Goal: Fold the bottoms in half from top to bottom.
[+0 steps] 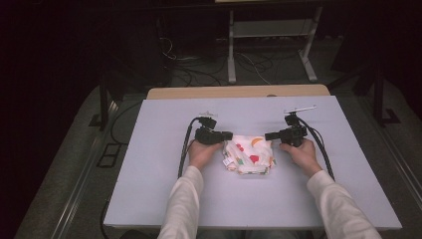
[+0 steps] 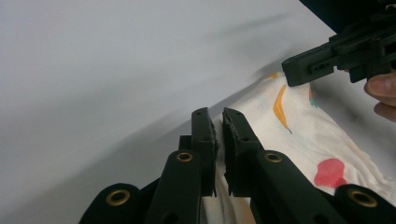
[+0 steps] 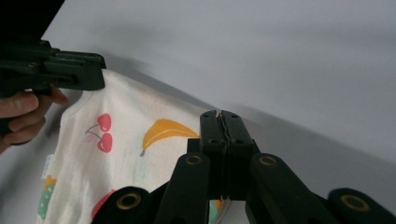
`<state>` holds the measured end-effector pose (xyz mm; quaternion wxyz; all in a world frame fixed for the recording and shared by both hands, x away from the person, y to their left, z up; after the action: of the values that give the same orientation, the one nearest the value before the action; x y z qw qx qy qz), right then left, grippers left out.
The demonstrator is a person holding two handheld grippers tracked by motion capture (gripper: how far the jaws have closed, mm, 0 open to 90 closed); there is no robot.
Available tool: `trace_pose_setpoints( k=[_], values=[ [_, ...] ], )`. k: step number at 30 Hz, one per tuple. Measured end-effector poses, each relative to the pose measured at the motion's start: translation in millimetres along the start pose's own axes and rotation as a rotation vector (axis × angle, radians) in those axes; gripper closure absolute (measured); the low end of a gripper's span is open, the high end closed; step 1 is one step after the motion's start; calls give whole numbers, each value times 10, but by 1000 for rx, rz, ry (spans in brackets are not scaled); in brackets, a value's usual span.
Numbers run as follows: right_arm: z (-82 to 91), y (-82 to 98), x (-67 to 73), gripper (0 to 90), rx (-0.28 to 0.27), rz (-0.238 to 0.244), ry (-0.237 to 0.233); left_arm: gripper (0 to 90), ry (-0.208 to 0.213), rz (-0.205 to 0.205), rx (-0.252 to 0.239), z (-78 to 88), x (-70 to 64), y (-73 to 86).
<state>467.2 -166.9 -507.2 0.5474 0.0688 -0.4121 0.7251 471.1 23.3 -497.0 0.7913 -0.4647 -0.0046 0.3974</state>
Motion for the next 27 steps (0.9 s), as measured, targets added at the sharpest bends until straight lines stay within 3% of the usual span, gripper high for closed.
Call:
trace_pose_setpoints(
  k=[5,12,18,27],
  values=[
    [-51,-79,32,874,-21,-6,11,828,-29,4,-6,5,81,-60],
    [-80,-166,60,874,-45,-15,21,828,-37,8,-7,17,156,-142],
    [-98,-189,62,874,-59,3,47,827,-63,-31,24,-16,187,-162],
    [-156,-238,39,874,-81,0,46,827,-63,-5,10,-25,250,-153]
  ],
)
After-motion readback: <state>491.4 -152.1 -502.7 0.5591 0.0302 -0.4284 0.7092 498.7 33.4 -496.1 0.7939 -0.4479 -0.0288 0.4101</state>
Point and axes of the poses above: each handheld gripper's, and its own axes: z roughly backward along the jaws, y roughly out of its underside, x roughly to its left, the point moved 9 cm from there along -z, roughly forward along the jaws, and after that the axes turned 2 degrees about -z, right-handed, at the moved point
